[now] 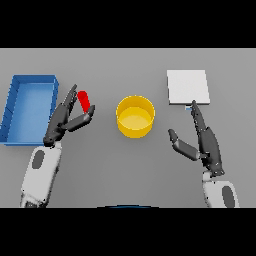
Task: Pick up the red beaker and tilt it to pour out 1 green nut into yellow bowl. Pick up the yellow bowl and place it on the metallic measuring scale.
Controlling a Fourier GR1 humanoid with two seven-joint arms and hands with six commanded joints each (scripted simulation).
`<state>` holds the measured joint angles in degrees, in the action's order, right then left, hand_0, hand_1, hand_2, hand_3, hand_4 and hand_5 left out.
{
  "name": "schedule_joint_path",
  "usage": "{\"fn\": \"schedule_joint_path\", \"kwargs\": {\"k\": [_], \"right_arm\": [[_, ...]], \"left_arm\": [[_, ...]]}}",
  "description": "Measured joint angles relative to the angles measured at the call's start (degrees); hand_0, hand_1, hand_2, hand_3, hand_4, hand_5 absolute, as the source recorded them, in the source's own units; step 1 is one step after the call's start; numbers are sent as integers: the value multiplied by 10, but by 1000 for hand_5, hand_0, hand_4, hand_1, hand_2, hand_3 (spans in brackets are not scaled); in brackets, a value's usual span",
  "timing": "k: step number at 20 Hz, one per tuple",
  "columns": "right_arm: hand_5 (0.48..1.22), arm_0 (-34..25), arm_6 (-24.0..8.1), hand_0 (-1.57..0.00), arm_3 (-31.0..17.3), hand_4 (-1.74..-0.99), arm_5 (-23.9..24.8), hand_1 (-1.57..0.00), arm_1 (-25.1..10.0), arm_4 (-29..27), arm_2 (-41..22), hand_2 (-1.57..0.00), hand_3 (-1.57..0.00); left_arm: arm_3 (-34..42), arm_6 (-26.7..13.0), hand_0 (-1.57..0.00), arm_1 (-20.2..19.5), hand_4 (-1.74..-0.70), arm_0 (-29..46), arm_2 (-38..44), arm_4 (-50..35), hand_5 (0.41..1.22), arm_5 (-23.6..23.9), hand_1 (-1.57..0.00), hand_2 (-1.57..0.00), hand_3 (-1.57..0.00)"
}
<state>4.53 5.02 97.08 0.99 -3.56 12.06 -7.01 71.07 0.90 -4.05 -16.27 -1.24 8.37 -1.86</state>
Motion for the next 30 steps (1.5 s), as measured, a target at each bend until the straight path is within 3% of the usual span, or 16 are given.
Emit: {"fn": "schedule_joint_path", "kwargs": {"k": [8, 10, 15, 17, 19, 20, 22, 24, 27, 30], "right_arm": [[639, 2, -3, 1, 6, -1240, -4, 1, -1, -15, 7, 1, 1], [642, 6, 5, 1, 6, -1242, -2, 1, 1, -8, 4, 1, 1], [644, 3, -10, 1, 12, -1244, -3, 1, -2, -14, 8, 1, 1], [645, -2, -15, 1, 8, -1240, -5, 1, -2, -18, 9, 1, 1], [648, 3, -12, 1, 10, -1237, 0, 1, 1, -10, 6, 1, 1], [648, 7, -7, 1, 11, -1239, 1, 1, 4, -6, 1, 1, 1], [648, -1, -14, 1, 12, -1239, -2, 1, -3, -16, 11, 1, 1], [650, 5, -9, 1, 4, -1242, 0, 1, 1, -9, 7, 1, 1], [644, 6, 2, 1, 6, -1255, -4, 1, 3, -20, 9, 1, 1], [645, 6, 3, 1, 9, -1248, -4, 1, 1, -15, 7, 1, 1]], "left_arm": [[-112, 12, 1, 10, -1207, -87, 13, 26, 673, 32, 1, 1, 1], [-137, 29, 1, 14, -1228, -99, 17, 26, 687, 35, 1, 1, 1], [-198, 96, -4, 33, -1328, -129, 52, -4, 738, 42, -7, -54, -37], [-221, 113, -207, 37, -1401, -138, 64, -12, 787, 42, -230, -287, -254], [-232, 119, -551, 46, -1471, -144, 69, -8, 943, 65, -588, -662, -728], [-234, 116, -755, 44, -1519, -148, 69, -1, 999, 81, -783, -844, -884], [-242, 101, -1049, 46, -1589, -161, 54, 30, 1079, 105, -1067, -1106, -1058], [-247, 114, -1237, 45, -1636, -162, 48, 35, 1130, 109, -1248, -1273, -1154], [-248, 126, -1400, 41, -1542, -160, 49, 28, 1174, 99, -1406, -1419, -1357], [-242, 138, -1483, 49, -1639, -156, 61, 2, 1157, 81, -1486, -1493, -1462]]}}
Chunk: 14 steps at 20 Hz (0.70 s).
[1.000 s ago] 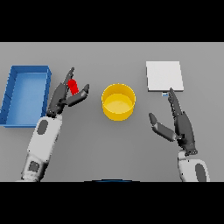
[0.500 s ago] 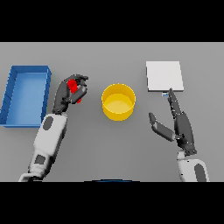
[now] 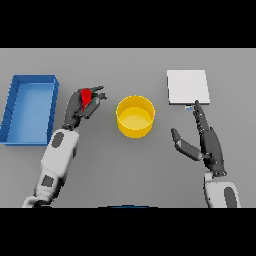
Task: Pick up the red beaker and tilt it to pour out 1 green nut into yellow bowl. Pick up the yellow bowl and place it on the metallic measuring scale.
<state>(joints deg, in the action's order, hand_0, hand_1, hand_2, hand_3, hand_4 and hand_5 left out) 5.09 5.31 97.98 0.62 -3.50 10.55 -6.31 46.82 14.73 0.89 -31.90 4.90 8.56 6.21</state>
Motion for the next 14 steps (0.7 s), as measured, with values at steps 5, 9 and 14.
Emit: {"fn": "schedule_joint_path", "kwargs": {"k": [5, 9, 14], "right_arm": [[645, 4, 6, 1, 4, -1228, 0, 1, -2, 1, -1, 1, 1], [656, 4, 21, 1, -2, -1219, 7, 1, 0, 19, -8, 1, 1], [662, -5, 19, 1, -9, -1213, 10, 1, -7, 22, -2, 1, 1]], "left_arm": [[57, -21, -1542, -13, -1708, -11, 10, -45, 1132, -33, -1543, -1545, -1535], [96, -48, -1556, -29, -1724, -13, -21, -36, 1132, -45, -1557, -1558, -1553], [101, -67, -1559, -59, -1727, -25, -43, -19, 1138, -51, -1560, -1561, -1556]]}}
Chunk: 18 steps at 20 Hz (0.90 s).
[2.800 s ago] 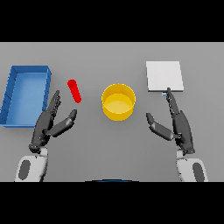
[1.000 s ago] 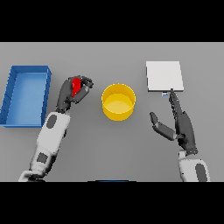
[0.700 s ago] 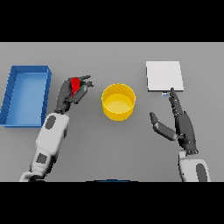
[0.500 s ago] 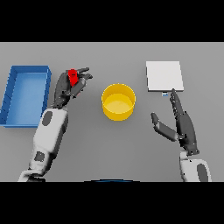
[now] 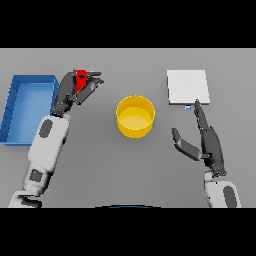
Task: Pick up the red beaker and tilt it to pour out 1 green nut into yellow bowl. Pick up the yellow bowl and place it on the metallic measuring scale.
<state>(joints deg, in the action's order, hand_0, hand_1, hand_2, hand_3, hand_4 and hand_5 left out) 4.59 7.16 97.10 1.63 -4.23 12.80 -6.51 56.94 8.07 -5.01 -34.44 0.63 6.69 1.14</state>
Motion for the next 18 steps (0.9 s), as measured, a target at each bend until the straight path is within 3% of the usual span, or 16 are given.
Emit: {"fn": "schedule_joint_path", "kwargs": {"k": [2, 7, 10, 16, 17, 18], "right_arm": [[662, 0, 1, 1, 0, -1202, -1, 1, -3, 3, -1, 1, 1], [663, 4, -18, 1, 7, -1183, -2, 1, -6, 4, 0, 1, 1], [667, -1, -23, 1, 14, -1178, -4, 1, -2, 5, -6, 1, 1], [676, 3, -25, 1, 14, -1187, -9, 1, 3, -7, -3, 1, 1], [675, 2, -27, 1, 15, -1191, -8, 1, 2, -4, -5, 1, 1], [675, 6, -32, 1, 10, -1190, -5, 1, 7, 2, -8, 1, 1]], "left_arm": [[7, 2, -1563, -18, -1732, 0, -30, 31, 1129, -1, -1564, -1564, -1562], [27, -61, -1569, -72, -1738, -33, -115, 136, 1127, -24, -1569, -1569, -1568], [31, -101, -1570, -83, -1740, -66, -165, 194, 1139, -50, -1570, -1570, -1569], [14, -135, -1571, -100, -1741, -127, -274, 329, 1197, -92, -1571, -1571, -1571], [3, -139, -1571, -103, -1689, -136, -291, 348, 1202, -101, -1571, -1571, -1571], [-10, -142, -1571, -107, -1698, -149, -305, 365, 1205, -117, -1571, -1571, -1492]]}}
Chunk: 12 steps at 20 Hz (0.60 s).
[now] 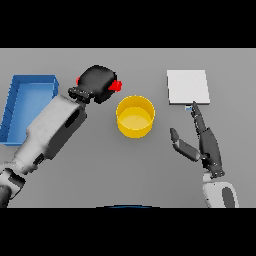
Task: Pick up the red beaker and tilt it to pour out 1 green nut into yellow bowl. Pick up the yellow bowl and place it on the metallic measuring scale.
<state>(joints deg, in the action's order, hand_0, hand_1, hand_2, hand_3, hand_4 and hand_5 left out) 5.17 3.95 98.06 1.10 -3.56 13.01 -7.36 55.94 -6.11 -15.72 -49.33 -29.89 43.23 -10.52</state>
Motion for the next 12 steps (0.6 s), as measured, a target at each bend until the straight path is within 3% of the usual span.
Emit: {"fn": "schedule_joint_path", "kwargs": {"k": [6, 12], "right_arm": [[639, 2, -5, 1, -3, -1206, -2, 1, 16, -23, 5, 1, 1], [591, 1, 12, 1, -6, -1213, 9, 1, 16, -13, 7, 1, 1]], "left_arm": [[-40, 38, -1571, -11, -1719, -80, -86, 84, 1217, -69, -1571, -1571, -1295], [-73, 94, -1571, 3, -1730, -127, -160, 150, 1220, -85, -1571, -1571, -1499]]}}
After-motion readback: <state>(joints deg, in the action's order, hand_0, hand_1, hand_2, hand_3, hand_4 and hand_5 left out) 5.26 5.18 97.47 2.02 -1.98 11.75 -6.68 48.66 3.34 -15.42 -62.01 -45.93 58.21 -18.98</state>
